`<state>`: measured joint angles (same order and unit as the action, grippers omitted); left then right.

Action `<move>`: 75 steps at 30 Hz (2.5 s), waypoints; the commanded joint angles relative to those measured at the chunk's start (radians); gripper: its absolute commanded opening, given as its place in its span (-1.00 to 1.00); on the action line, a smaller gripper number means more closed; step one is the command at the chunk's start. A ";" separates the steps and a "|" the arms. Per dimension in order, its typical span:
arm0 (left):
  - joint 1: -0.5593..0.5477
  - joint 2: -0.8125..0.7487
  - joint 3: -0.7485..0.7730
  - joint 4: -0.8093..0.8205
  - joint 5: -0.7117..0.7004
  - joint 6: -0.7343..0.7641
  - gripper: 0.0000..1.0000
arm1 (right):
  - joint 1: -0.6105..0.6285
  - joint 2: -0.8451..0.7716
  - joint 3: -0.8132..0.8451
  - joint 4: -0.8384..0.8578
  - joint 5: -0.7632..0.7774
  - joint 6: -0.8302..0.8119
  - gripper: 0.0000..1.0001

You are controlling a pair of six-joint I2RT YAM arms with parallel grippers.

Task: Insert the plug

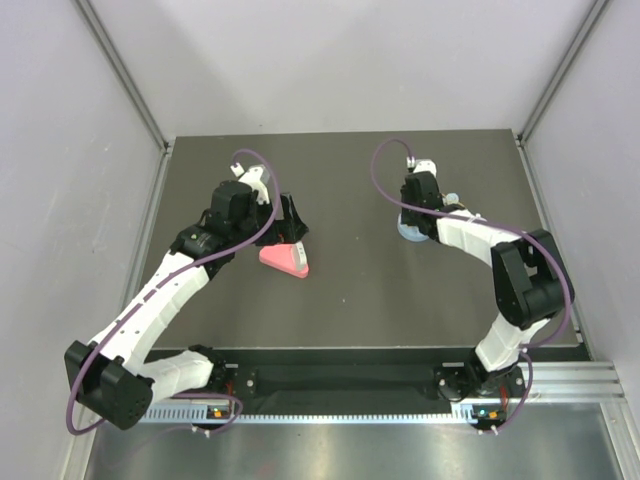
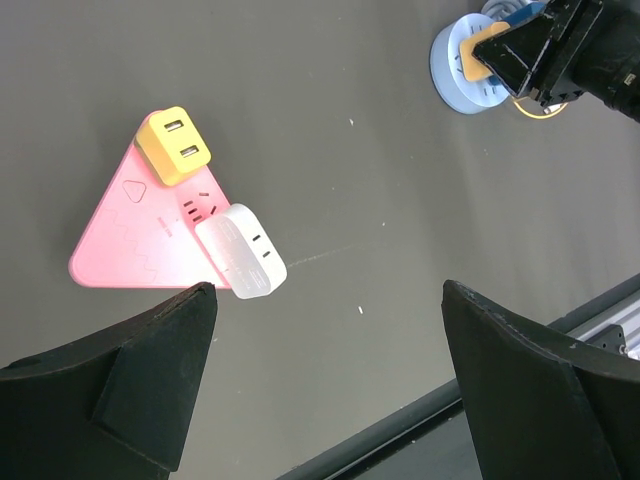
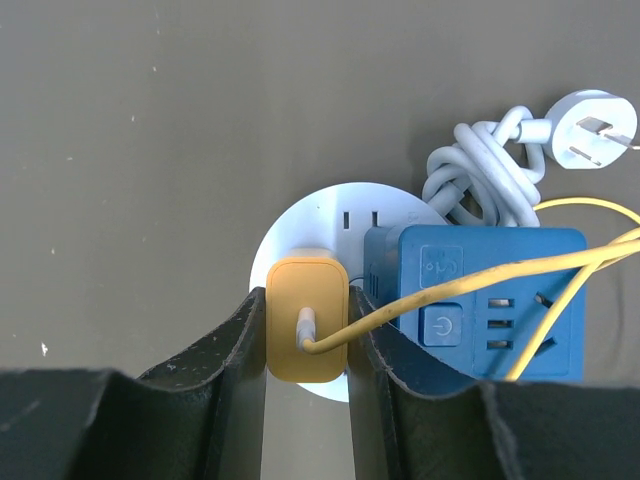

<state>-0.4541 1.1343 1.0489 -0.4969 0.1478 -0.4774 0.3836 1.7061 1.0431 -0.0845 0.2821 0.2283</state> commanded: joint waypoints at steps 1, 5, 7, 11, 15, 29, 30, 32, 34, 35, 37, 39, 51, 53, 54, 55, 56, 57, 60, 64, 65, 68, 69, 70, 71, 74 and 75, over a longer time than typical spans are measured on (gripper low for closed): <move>0.000 -0.016 0.016 0.026 -0.011 -0.010 0.97 | 0.000 0.067 -0.081 -0.057 -0.133 0.078 -1.00; 0.002 -0.019 0.023 0.026 -0.005 -0.017 0.97 | -0.002 0.084 -0.057 -0.103 -0.129 0.088 -1.00; 0.000 -0.022 0.025 0.027 -0.005 -0.021 0.96 | -0.002 0.096 -0.032 -0.127 -0.121 0.088 -1.00; 0.000 -0.034 0.030 0.026 -0.010 -0.029 0.97 | 0.000 0.116 -0.005 -0.175 -0.126 0.091 -1.00; 0.002 -0.033 0.048 0.017 -0.007 -0.030 0.97 | -0.002 0.127 0.014 -0.198 -0.147 0.089 -1.00; 0.000 -0.096 0.083 -0.048 -0.010 -0.029 0.96 | -0.003 0.089 0.265 -0.348 -0.123 0.089 0.02; 0.002 -0.100 0.083 -0.052 -0.013 -0.027 0.96 | -0.003 0.089 0.284 -0.356 -0.107 0.091 0.06; 0.000 -0.110 0.088 -0.060 -0.019 -0.026 0.97 | -0.005 0.087 0.314 -0.366 -0.086 0.092 0.12; 0.000 -0.114 0.094 -0.065 -0.019 -0.024 0.97 | -0.005 0.084 0.336 -0.374 -0.086 0.091 0.18; 0.000 -0.114 0.095 -0.071 -0.020 -0.024 0.97 | -0.005 0.082 0.340 -0.379 -0.086 0.092 0.19; 0.000 -0.116 0.105 -0.074 -0.022 -0.026 0.97 | -0.005 0.075 0.353 -0.396 -0.086 0.094 0.21; 0.002 -0.117 0.108 -0.071 -0.021 -0.029 0.97 | -0.005 0.069 0.359 -0.415 -0.077 0.095 0.23; 0.002 -0.117 0.089 -0.048 -0.005 -0.043 0.96 | -0.005 0.003 0.370 -0.457 -0.089 0.095 -0.09; 0.002 -0.116 0.091 -0.046 -0.005 -0.043 0.96 | -0.003 0.006 0.380 -0.465 -0.084 0.092 -0.10; 0.000 -0.116 0.088 -0.046 -0.007 -0.043 0.96 | -0.003 0.009 0.385 -0.465 -0.081 0.091 -0.10; 0.000 -0.117 0.086 -0.046 -0.005 -0.043 0.96 | -0.002 0.018 0.393 -0.466 -0.080 0.089 -0.11; 0.000 -0.119 0.086 -0.046 -0.005 -0.043 0.96 | -0.003 0.021 0.396 -0.468 -0.077 0.088 -0.13; 0.002 -0.120 0.083 -0.046 -0.005 -0.043 0.96 | -0.003 0.027 0.405 -0.471 -0.074 0.086 -0.14; 0.000 -0.123 0.079 -0.046 -0.010 -0.041 0.96 | -0.003 0.049 0.417 -0.471 -0.067 0.083 -0.19; 0.000 -0.125 0.073 -0.048 -0.011 -0.038 0.96 | -0.002 0.070 0.422 -0.471 -0.044 0.085 -0.29; 0.000 -0.126 0.072 -0.046 -0.011 -0.038 0.96 | -0.002 0.072 0.425 -0.471 -0.043 0.083 -0.31; 0.000 -0.122 0.069 -0.046 -0.013 -0.036 0.96 | -0.003 0.098 0.423 -0.462 -0.046 0.085 -0.38; 0.002 -0.120 0.069 -0.045 -0.008 -0.038 0.96 | -0.003 0.118 0.419 -0.460 -0.050 0.085 -0.42; 0.002 -0.120 0.068 -0.043 -0.008 -0.038 0.96 | -0.002 0.131 0.414 -0.462 -0.058 0.091 -0.47; 0.000 -0.122 0.068 -0.043 -0.008 -0.038 0.96 | -0.003 0.144 0.410 -0.466 -0.075 0.092 -0.51; 0.002 -0.122 0.054 -0.040 -0.014 -0.040 0.96 | -0.002 0.202 0.394 -0.498 -0.090 0.108 -0.60; 0.000 -0.122 0.053 -0.039 -0.016 -0.040 0.96 | 0.000 0.219 0.384 -0.498 -0.096 0.111 -0.64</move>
<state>-0.4541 1.0355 1.1114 -0.5690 0.1371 -0.5156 0.3756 1.8549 1.4364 -0.5537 0.2230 0.3172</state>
